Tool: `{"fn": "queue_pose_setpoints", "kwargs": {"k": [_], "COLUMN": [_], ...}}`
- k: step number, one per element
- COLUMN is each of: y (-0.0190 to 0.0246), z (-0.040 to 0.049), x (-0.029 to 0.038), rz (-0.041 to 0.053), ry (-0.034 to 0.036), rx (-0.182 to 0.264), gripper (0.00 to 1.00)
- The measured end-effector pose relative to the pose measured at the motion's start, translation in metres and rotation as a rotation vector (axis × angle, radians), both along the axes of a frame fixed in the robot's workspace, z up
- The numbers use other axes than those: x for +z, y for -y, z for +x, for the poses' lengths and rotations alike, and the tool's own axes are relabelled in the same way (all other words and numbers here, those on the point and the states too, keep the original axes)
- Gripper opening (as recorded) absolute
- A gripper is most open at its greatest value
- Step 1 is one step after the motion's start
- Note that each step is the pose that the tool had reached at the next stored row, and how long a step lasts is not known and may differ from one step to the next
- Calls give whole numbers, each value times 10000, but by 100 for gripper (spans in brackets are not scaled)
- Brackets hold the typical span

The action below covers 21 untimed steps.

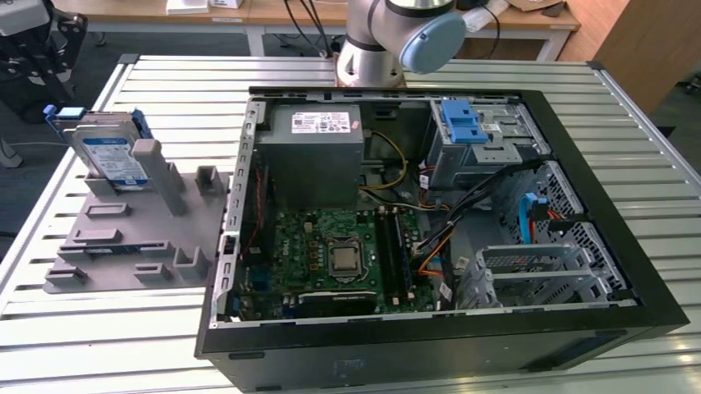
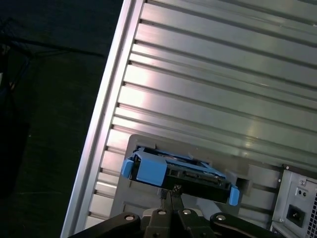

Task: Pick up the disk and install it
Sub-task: 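Pick up the disk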

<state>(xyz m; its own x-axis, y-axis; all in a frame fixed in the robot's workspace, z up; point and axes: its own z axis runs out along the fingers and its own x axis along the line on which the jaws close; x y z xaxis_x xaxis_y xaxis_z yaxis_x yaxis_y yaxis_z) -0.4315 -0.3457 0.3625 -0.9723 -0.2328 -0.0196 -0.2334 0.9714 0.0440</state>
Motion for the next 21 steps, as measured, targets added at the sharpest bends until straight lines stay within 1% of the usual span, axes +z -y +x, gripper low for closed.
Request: {"fn": "queue_pose_setpoints", "kwargs": {"k": [3, 17, 19, 21], "y": [0, 0, 0, 0], "z": [0, 0, 0, 0], "x": [0, 0, -1, -1], "rz": [0, 0, 0, 0], "ry": [0, 0, 0, 1], "rx": [105, 130, 305, 639], "gripper": [11, 11, 11, 11]}}
